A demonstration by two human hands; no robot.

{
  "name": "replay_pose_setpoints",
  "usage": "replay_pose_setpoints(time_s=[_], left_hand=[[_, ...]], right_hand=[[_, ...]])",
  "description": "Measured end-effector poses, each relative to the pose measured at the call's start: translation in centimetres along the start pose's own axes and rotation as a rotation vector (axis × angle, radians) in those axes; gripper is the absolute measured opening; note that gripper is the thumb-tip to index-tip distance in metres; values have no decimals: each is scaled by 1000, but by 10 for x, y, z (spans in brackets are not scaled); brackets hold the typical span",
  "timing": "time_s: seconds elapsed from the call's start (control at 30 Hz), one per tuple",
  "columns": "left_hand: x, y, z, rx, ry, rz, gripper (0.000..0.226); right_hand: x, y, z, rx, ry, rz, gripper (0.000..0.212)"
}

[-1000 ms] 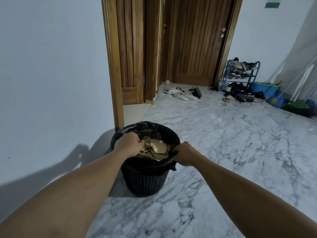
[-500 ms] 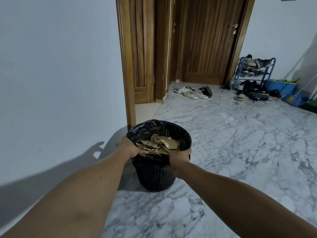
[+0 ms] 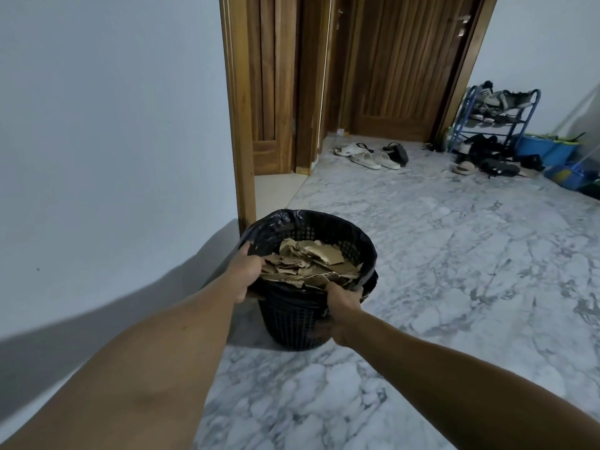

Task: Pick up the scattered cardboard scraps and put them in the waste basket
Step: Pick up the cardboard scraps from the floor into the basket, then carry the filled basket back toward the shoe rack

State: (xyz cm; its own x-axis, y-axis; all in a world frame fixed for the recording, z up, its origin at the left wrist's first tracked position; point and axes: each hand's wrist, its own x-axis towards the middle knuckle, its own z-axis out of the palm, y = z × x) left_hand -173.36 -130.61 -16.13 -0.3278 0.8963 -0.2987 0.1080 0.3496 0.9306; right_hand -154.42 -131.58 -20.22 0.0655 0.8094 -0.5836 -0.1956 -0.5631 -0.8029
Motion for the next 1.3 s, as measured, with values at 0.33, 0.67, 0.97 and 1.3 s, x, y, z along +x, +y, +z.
replay_pose_setpoints(time_s=[0.33, 0.67, 0.97, 1.3], left_hand=[[43, 13, 45, -149, 10, -102, 70], [84, -5, 87, -70, 130, 80, 64], [-52, -38, 109, -86, 181, 62, 67], [-292, -59, 69, -1, 91, -413, 75]], right_hand=[[80, -43, -8, 241, -71, -172, 62], [96, -33, -23, 306, 54, -254, 53], [-18, 36, -23, 510, 250, -103, 54], [-238, 93, -109, 313, 418, 358, 41]])
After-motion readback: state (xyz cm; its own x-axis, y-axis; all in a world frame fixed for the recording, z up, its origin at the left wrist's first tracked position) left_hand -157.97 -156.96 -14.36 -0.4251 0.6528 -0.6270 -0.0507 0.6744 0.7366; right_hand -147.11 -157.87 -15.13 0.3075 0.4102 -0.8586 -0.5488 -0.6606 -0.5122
